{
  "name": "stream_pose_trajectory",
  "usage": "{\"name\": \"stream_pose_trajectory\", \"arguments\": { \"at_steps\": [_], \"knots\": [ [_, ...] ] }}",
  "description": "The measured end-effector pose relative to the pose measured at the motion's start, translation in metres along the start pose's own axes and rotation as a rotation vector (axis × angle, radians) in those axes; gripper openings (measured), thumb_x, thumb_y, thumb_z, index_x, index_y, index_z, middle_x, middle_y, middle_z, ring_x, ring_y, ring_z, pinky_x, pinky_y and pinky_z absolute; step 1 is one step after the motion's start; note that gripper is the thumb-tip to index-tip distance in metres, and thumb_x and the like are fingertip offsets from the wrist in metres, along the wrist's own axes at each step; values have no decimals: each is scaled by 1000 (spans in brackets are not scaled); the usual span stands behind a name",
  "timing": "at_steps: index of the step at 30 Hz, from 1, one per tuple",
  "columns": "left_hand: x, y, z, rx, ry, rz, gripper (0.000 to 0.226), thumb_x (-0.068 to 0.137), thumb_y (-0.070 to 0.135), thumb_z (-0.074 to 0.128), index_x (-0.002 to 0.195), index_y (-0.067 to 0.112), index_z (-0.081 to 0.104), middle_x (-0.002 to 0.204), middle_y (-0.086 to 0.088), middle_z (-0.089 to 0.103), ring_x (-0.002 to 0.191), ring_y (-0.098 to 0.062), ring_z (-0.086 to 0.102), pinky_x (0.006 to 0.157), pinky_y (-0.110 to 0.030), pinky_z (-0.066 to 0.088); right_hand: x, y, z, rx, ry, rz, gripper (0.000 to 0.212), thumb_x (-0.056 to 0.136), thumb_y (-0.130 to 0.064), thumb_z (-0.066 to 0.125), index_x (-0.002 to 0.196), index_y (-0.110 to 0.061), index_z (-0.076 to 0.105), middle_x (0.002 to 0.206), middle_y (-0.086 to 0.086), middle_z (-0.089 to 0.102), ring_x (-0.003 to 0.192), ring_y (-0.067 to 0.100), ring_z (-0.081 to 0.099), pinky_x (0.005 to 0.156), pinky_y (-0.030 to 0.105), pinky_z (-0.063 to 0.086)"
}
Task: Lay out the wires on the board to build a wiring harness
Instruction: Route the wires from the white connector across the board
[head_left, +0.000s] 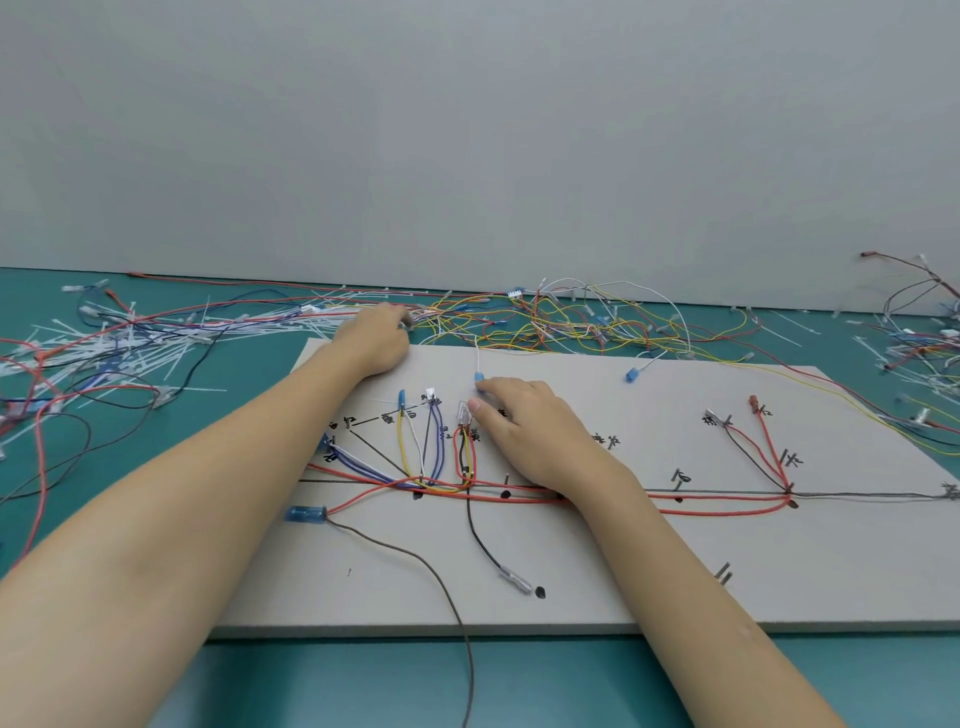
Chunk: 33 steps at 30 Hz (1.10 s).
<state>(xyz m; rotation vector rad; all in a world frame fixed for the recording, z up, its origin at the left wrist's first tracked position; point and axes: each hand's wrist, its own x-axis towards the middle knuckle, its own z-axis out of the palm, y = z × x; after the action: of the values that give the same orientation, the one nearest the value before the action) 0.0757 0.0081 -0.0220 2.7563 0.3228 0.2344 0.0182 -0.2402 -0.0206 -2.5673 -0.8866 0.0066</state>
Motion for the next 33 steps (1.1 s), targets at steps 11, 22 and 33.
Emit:
{"name": "stream_pose_trajectory", "arguments": {
  "at_steps": [11,22,33],
  "knots": [
    [3,8,6,-323,135,-4,16,84,22,69,97,15,62,94,-6,66,92,-24,60,81,-37,48,1,-1,0,-7,6,3,47,102,-43,36,143,-22,44,148,-5,44,134,22,35,108,35,28],
    [0,51,-30,-556,379,44,23,94,22,58,83,3,66,69,-6,52,65,-18,46,57,-26,36,-1,-2,-4,118,49,20,44,100,-37,45,140,-20,47,141,2,49,130,24,41,108,39,33],
    [-98,140,-93,-1449,37,232,28,87,7,43,68,8,63,87,-13,74,81,-22,67,71,-31,54,-7,5,-24,605,689,20,82,83,-32,71,149,-33,22,101,-5,51,83,17,53,72,16,42]
  ]
}}
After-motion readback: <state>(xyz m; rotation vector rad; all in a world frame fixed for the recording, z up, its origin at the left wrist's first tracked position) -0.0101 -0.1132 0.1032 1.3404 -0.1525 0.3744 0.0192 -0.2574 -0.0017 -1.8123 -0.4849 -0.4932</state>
